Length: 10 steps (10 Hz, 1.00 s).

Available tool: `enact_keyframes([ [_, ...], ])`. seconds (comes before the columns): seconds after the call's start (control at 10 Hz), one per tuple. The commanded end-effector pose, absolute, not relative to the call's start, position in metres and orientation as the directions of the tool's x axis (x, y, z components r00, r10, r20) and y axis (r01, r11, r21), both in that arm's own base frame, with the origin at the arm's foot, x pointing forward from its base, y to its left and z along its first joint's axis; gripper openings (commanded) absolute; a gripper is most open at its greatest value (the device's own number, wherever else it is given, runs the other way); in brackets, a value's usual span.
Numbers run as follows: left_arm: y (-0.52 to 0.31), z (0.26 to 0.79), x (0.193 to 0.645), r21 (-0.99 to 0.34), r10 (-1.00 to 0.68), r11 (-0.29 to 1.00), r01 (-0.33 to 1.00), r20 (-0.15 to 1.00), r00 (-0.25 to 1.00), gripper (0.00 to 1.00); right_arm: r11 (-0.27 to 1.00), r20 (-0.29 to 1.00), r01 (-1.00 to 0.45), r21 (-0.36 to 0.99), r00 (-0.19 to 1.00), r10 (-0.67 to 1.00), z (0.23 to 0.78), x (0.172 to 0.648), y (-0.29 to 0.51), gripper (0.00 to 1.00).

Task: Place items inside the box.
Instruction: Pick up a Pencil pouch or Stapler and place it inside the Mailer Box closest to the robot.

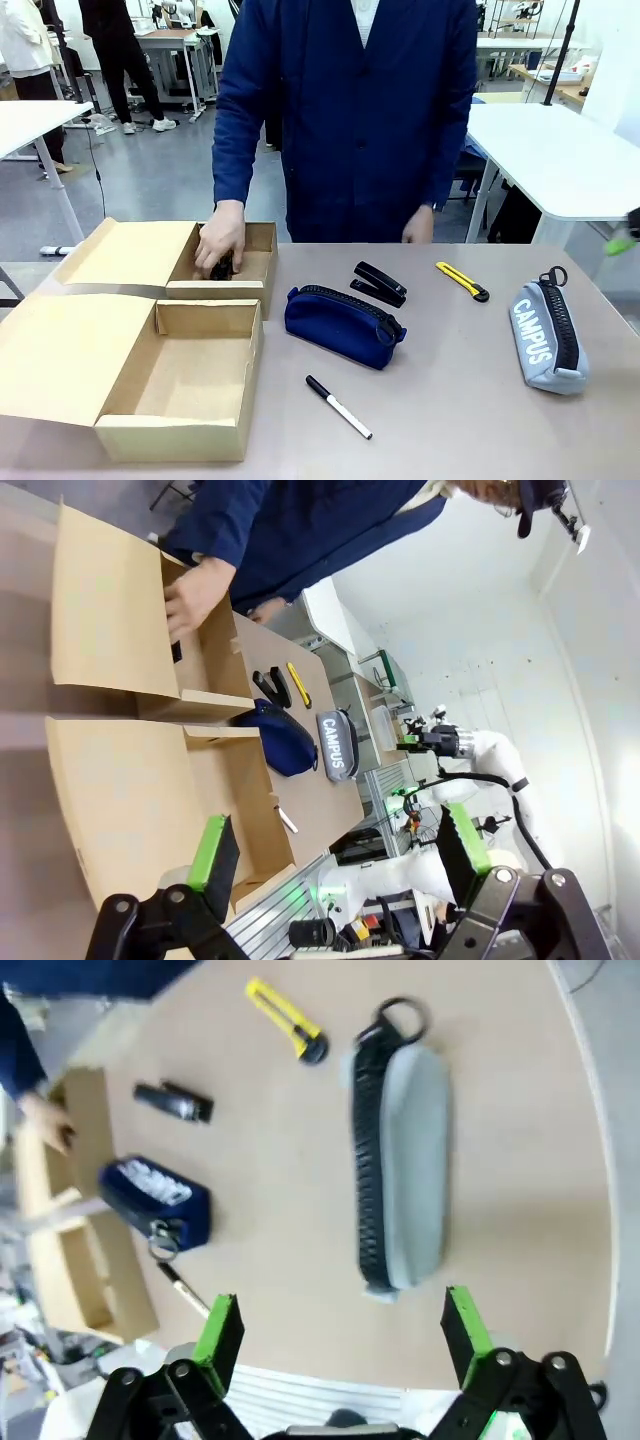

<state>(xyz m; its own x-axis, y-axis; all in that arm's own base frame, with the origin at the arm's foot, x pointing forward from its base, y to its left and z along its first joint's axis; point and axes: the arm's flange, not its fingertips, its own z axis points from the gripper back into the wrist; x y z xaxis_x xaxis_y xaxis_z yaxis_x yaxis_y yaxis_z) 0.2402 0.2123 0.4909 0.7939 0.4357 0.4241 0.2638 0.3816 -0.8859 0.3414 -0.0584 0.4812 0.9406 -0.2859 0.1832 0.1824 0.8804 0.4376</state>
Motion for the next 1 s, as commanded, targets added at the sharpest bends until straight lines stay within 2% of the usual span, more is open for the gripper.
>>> enact_keyframes([
  [0.0,0.212,0.494,0.24,-0.88,0.438,0.374,0.293,0.446,0.781,1.0,0.926,0.145,0.204,0.317,0.955,-0.259,0.44,0.355,-0.025,1.0],
  [0.4,0.212,0.494,0.24,-0.88,0.438,0.374,0.293,0.446,0.781,1.0,0.96,0.047,0.22,0.17,0.972,-0.231,0.383,0.391,0.012,1.0],
  [0.7,0.212,0.494,0.24,-0.88,0.438,0.374,0.293,0.446,0.781,1.0,0.964,-0.012,0.203,0.172,0.979,-0.204,0.345,0.405,0.008,1.0],
  [0.9,0.212,0.494,0.24,-0.88,0.438,0.374,0.293,0.446,0.781,1.0,0.961,0.012,0.22,0.165,0.974,-0.225,0.329,0.41,0.006,1.0],
])
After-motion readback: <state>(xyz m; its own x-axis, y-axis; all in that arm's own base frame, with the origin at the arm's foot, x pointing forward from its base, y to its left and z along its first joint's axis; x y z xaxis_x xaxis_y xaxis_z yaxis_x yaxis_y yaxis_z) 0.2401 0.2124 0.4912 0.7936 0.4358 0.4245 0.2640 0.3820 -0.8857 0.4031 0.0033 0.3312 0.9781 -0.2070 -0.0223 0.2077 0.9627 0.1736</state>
